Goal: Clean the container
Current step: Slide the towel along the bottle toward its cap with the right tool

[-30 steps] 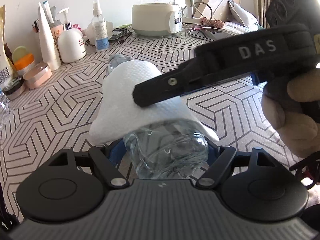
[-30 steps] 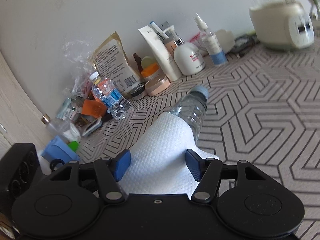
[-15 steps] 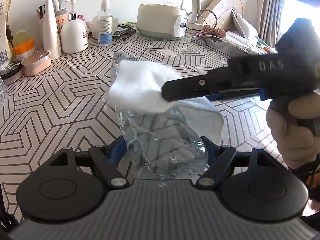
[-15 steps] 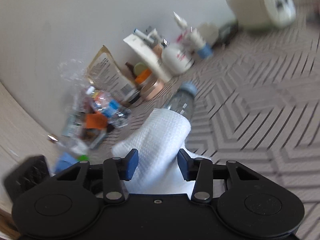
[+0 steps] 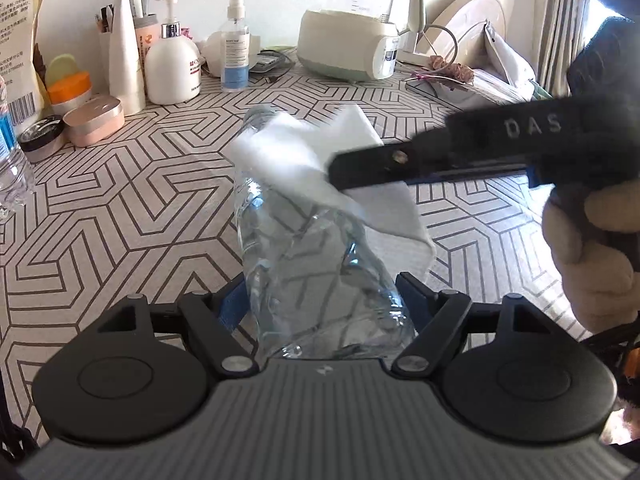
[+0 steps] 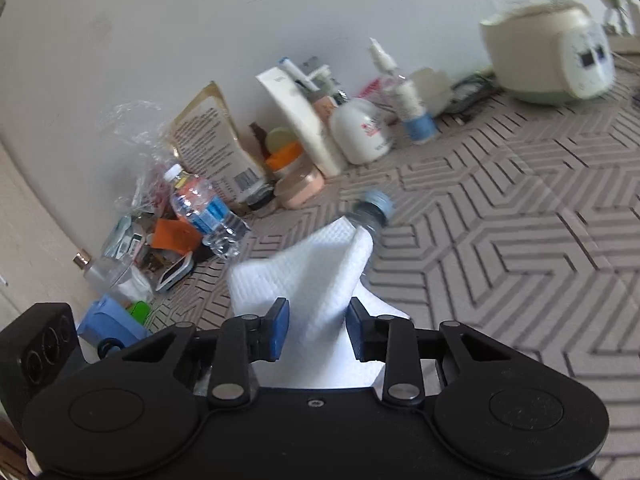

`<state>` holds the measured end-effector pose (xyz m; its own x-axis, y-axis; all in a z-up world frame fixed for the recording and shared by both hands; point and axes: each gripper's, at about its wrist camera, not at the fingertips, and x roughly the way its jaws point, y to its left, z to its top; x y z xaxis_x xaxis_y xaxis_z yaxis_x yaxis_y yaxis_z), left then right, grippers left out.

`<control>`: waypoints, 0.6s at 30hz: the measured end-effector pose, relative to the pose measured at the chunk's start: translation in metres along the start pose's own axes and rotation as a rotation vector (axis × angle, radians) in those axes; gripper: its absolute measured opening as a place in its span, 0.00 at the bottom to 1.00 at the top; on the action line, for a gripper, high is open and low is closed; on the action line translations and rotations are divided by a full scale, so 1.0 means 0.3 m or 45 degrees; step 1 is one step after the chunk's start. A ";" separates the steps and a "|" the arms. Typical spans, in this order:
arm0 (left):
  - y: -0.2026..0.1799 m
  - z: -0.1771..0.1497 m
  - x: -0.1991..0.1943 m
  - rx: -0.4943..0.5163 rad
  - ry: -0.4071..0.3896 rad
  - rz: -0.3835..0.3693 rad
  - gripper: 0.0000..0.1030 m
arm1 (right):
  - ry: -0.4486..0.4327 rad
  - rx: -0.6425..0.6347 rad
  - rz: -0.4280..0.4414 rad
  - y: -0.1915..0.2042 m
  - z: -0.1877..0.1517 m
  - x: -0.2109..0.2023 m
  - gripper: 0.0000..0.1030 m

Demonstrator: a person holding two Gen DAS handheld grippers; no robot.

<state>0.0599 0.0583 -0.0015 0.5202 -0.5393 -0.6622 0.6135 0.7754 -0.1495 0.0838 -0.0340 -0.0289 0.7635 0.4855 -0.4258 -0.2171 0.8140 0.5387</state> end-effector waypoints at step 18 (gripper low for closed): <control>0.014 0.002 0.009 -0.004 -0.001 -0.008 0.75 | -0.020 -0.070 -0.004 0.006 0.005 0.020 0.39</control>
<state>0.0643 0.0600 -0.0037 0.5171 -0.5444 -0.6605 0.6150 0.7730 -0.1557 0.0889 -0.0300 -0.0295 0.7735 0.4785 -0.4156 -0.2476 0.8318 0.4968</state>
